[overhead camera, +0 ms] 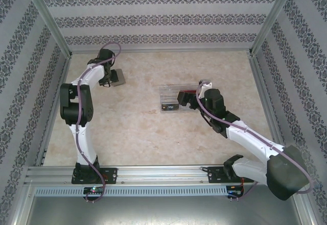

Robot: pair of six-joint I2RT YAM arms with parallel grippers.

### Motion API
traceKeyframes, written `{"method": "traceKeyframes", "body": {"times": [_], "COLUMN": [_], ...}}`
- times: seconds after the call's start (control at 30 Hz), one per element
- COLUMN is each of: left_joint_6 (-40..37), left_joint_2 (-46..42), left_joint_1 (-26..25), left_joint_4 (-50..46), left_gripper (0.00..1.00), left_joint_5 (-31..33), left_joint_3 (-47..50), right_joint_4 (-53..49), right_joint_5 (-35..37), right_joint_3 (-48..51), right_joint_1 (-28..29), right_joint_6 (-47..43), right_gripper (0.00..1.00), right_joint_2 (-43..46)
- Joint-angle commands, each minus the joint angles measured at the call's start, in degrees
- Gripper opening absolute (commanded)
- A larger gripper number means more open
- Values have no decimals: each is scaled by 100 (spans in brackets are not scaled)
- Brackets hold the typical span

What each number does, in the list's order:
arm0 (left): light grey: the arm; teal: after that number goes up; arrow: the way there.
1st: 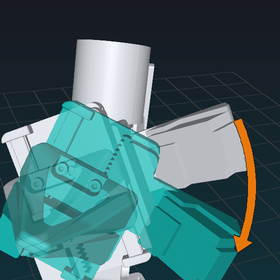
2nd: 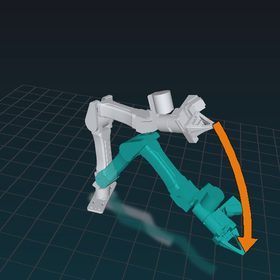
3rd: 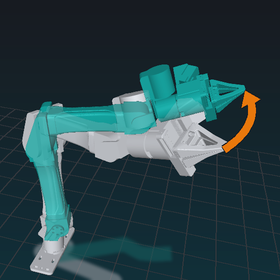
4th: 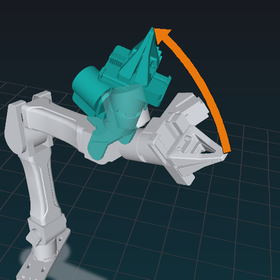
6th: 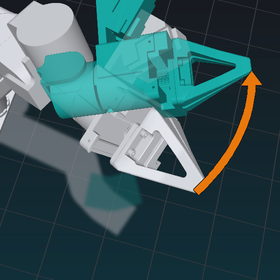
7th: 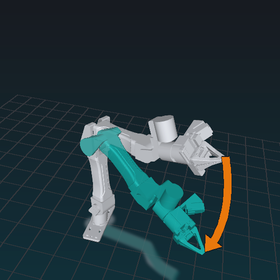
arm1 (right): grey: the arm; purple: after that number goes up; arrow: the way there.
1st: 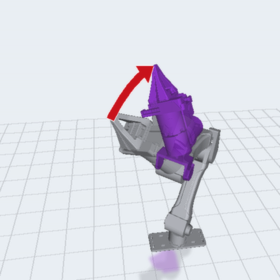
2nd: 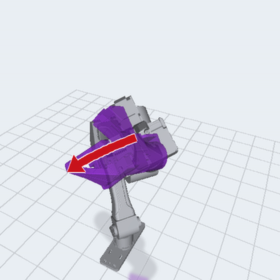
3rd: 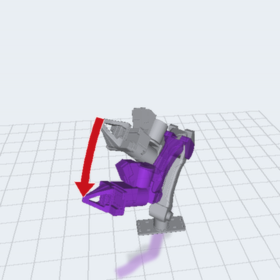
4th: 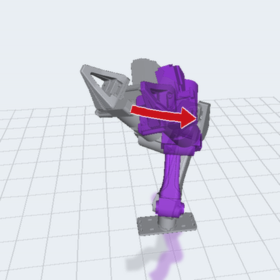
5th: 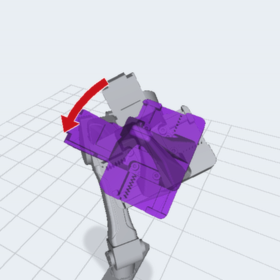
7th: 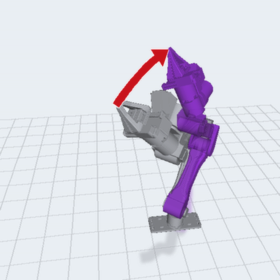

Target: Take the credit cards out of the card holder

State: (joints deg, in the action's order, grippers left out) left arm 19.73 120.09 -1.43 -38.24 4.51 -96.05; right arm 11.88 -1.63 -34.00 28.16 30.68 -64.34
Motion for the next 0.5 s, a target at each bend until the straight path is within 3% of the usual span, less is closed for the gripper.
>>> {"method": "traceKeyframes", "body": {"times": [0.0, 0.47], "left_joint_6": [-331, -580], "left_joint_2": [351, 1631], "left_joint_1": [-31, -136], "left_joint_4": [-664, -1342], "left_gripper": [54, 51], "left_joint_5": [228, 301], "left_joint_3": [-659, -2303], "right_joint_4": [-116, -451], "right_joint_5": [348, 484], "right_joint_3": [-221, -448], "right_joint_1": [122, 190], "right_joint_6": [-219, -209], "right_gripper": [98, 98], "right_joint_2": [-13, -355]}}
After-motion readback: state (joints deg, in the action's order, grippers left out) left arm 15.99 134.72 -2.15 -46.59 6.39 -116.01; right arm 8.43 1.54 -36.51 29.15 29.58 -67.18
